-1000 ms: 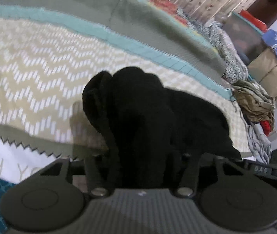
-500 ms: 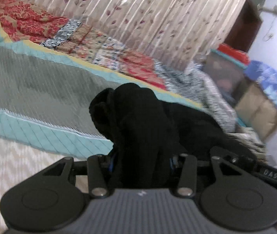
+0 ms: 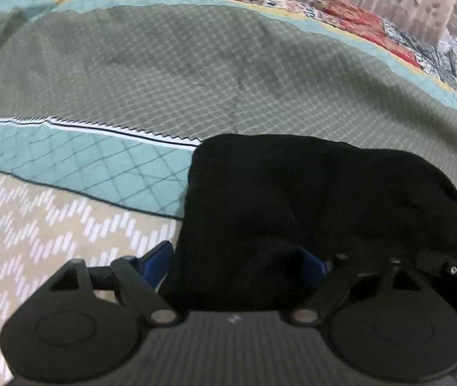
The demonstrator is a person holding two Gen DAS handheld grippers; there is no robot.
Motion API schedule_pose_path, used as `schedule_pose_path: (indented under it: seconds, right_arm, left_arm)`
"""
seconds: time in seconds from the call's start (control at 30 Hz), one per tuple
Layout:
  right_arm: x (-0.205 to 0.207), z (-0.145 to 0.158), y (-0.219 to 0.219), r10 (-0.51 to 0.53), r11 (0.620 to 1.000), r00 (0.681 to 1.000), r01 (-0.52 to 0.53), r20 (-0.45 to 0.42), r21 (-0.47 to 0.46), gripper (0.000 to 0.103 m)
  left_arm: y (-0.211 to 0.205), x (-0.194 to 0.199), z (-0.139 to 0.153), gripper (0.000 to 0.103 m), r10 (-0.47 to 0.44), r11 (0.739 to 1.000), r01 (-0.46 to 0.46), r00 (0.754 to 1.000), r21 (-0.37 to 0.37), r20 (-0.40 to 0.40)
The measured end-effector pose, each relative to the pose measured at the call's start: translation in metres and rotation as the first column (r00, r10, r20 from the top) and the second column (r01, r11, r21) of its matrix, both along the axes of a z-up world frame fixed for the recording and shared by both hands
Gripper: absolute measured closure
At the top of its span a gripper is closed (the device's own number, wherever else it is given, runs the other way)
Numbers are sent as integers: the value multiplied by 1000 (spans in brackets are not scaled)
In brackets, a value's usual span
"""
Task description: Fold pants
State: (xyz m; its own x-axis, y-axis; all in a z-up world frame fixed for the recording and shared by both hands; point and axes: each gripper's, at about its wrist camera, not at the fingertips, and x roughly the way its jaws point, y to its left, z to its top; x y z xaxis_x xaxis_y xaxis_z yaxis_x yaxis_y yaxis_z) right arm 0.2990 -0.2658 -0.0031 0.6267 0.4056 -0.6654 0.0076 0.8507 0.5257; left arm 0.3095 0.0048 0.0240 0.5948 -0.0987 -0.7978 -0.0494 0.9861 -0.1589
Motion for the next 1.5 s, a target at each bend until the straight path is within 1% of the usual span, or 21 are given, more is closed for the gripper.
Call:
schedule_pose_path:
  seconds: [0.03, 0.07, 0.17, 0.23, 0.3, 0.37, 0.4, 0.5, 0.53, 0.6, 0.67, 0.73, 0.87, 0.9, 1.03, 1.13, 1.2, 1.3, 1.37, 1.5]
  right_arm:
    - [-4, 4, -2, -1, 1000, 1000, 1, -2, -22, 28]
    - [-10, 8, -1, -4, 999, 1000, 5, 1, -47, 27]
    - [-33, 23, -3, -15, 995, 1000, 17, 21, -93, 26]
    - [-46, 29, -5, -12, 995, 1000, 14, 22, -95, 26]
    - [-57, 35, -2, -18, 993, 1000, 19, 13, -119, 26]
    - [-68, 39, 7, -14, 988, 1000, 15, 7, -152, 26]
    - [-70, 41, 10, -11, 987, 1000, 12, 5, -162, 26]
    - [-94, 49, 21, -2, 982, 1000, 3, 1, -186, 26]
    - [-103, 52, 23, 3, 982, 1000, -3, -1, -189, 26]
    - [-121, 56, 28, 8, 980, 1000, -8, 0, -196, 22]
    - [-140, 59, 31, 8, 976, 1000, -7, 4, -217, 16]
    - [-156, 61, 37, 20, 972, 1000, -19, 2, -235, 15]
    - [-179, 62, 45, 24, 966, 1000, -26, -13, -257, 11]
    - [-185, 62, 46, 23, 966, 1000, -25, -12, -258, 11]
    - [-204, 62, 50, -3, 958, 1000, -4, -24, -287, 7]
    - [-220, 64, 52, -11, 960, 1000, 8, -10, -279, 7]
    - [-229, 66, 55, -25, 954, 1000, 24, 0, -299, 7]
    - [-243, 71, 61, -24, 945, 1000, 28, 16, -327, 6]
    - [-251, 73, 63, -21, 944, 1000, 26, 21, -329, 4]
    - [-267, 75, 68, -30, 945, 999, 33, 15, -326, 3]
  left_arm:
    - [2, -7, 7, 26, 12, 1000, -12, 1000, -6, 4]
    - [5, -11, 14, 28, 24, 1000, -24, 1000, -12, 12]
    - [12, -41, 36, 28, 43, 999, -42, 998, -30, 50]
    - [14, -67, 50, 28, 40, 999, -39, 997, -15, 66]
    - [12, -92, 62, 27, 26, 1000, -27, 996, 12, 80]
    - [10, -123, 72, 26, 6, 998, -12, 995, 54, 95]
    - [8, -137, 77, 24, -5, 997, -3, 995, 77, 103]
    - [2, -179, 91, 18, -25, 989, 6, 991, 147, 128]
    - [1, -190, 94, 15, -29, 987, 7, 991, 160, 133]
    - [0, -211, 99, 11, -37, 984, 13, 990, 177, 134]
    - [-4, -227, 101, 10, -40, 982, 16, 991, 186, 128]
    - [-6, -245, 102, 8, -54, 981, 30, 991, 194, 119]
    - [-8, -272, 101, 5, -61, 978, 40, 993, 203, 101]
    - [-8, -276, 100, 3, -58, 979, 38, 994, 203, 93]
    - [-6, -292, 96, 0, -41, 976, 24, 996, 215, 75]
    - [-4, -302, 95, 0, -36, 973, 17, 996, 229, 76]
    - [-2, -308, 94, 0, -31, 974, 14, 997, 225, 71]
    - [0, -316, 96, 0, -32, 975, 13, 996, 223, 81]
    - [3, -322, 97, 0, -35, 975, 13, 995, 221, 96]
    - [7, -331, 100, 0, -37, 979, 14, 993, 203, 112]
